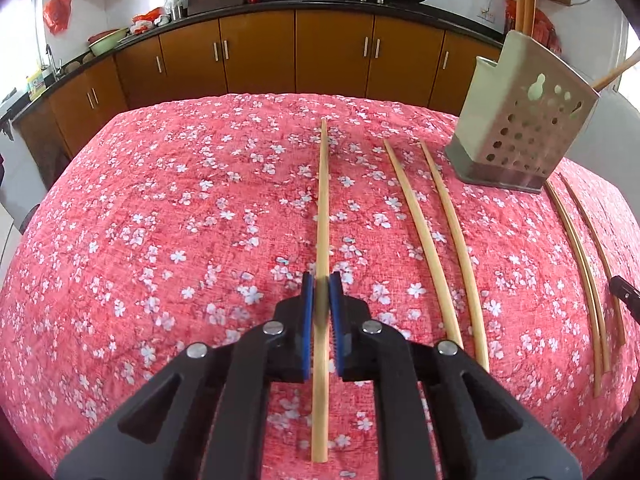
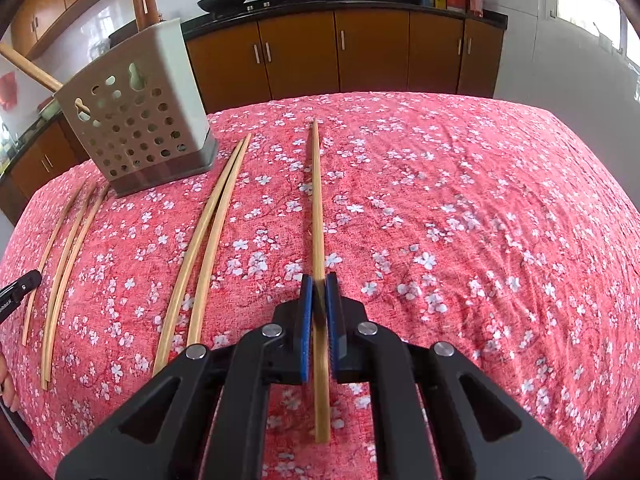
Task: Organize utensils
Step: 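Grasp another chopstick with the right tool while the left tool grasps one too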
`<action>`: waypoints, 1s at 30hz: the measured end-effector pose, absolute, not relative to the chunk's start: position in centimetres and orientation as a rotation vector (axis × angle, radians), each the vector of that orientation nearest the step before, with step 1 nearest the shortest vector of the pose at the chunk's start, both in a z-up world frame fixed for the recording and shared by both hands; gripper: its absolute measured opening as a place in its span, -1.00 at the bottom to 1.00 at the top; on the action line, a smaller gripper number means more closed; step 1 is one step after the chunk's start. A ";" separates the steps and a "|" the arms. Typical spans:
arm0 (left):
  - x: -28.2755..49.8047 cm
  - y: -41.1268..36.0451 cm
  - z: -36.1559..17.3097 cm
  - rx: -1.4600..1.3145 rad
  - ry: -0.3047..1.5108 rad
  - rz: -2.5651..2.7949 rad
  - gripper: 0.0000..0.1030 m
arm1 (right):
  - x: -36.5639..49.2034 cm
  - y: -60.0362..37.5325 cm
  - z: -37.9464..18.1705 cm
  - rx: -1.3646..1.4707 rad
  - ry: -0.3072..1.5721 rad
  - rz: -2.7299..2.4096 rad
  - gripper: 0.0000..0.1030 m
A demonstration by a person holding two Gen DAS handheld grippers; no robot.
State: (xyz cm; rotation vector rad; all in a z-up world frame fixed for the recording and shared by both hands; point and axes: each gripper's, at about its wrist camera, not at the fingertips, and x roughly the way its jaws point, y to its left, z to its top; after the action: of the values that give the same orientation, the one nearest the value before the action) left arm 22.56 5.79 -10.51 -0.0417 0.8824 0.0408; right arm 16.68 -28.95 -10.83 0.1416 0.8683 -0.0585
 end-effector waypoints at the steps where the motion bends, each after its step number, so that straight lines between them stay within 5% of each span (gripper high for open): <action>1: 22.7 5.8 -10.5 -0.039 0.883 0.043 -0.77 | 16.7 -28.9 -10.8 0.143 0.868 -0.058 -0.85; 30: 21.3 5.4 -10.3 -0.042 0.888 0.023 -0.76 | 15.9 -28.0 -10.8 0.089 0.874 -0.071 -0.84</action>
State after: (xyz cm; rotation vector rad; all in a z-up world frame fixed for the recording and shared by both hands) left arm 21.26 5.39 -10.26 -0.0417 0.8878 0.0226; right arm 15.90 -28.01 -10.76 0.0890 0.8736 -0.0708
